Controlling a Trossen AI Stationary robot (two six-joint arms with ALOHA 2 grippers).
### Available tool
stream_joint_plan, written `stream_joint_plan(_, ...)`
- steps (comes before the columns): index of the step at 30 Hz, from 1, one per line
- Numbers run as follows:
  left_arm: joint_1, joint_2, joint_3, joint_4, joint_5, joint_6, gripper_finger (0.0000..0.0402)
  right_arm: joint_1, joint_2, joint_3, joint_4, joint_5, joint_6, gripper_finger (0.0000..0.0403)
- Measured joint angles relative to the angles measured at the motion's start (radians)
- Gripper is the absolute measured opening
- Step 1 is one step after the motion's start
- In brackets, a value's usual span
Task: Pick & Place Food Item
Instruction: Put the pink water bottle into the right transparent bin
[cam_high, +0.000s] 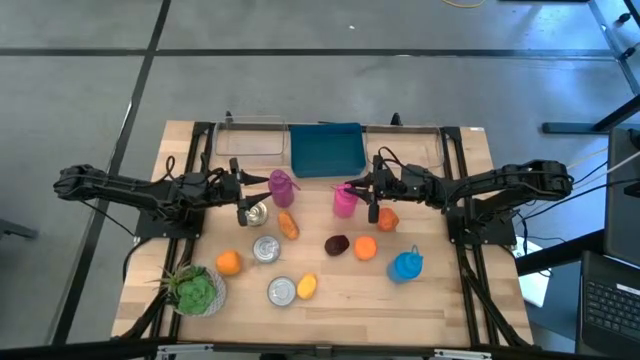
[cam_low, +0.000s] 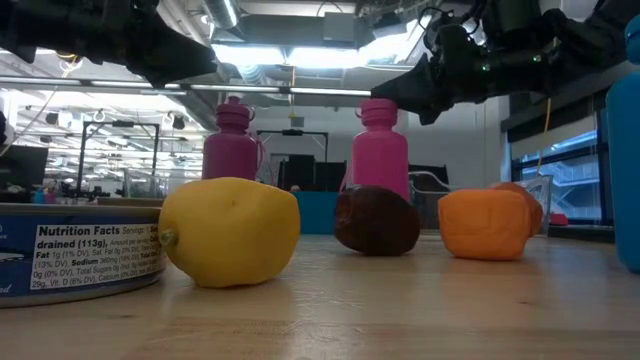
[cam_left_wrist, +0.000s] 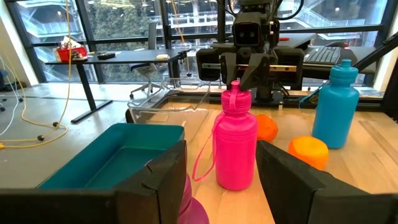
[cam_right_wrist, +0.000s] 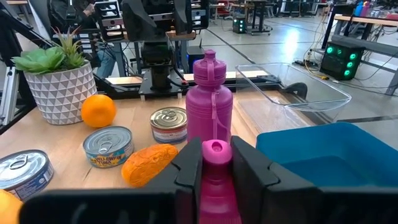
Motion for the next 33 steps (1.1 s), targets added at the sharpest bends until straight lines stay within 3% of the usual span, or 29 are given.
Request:
stream_joint_plan(17, 0.0, 0.0, 0.0, -0.002, 0.0, -0.019, 0.0184, 0.0, -0.031, 0.049, -0.052, -0.045, -0.009, 0.0058)
stream_joint_plan(28, 0.0, 0.0, 0.0, -0.024, 0.0, -0.041, 0.0185, 0.0, -0.096, 0.276, -0.452, -0.038, -0.107, 0.0058)
stream_joint_plan(33, 0.0, 0.0, 0.0, -0.024, 0.0, -0.036, 0.0185, -0.001, -0.127, 0.382, -0.609, 0.024, -0.163, 0.0057)
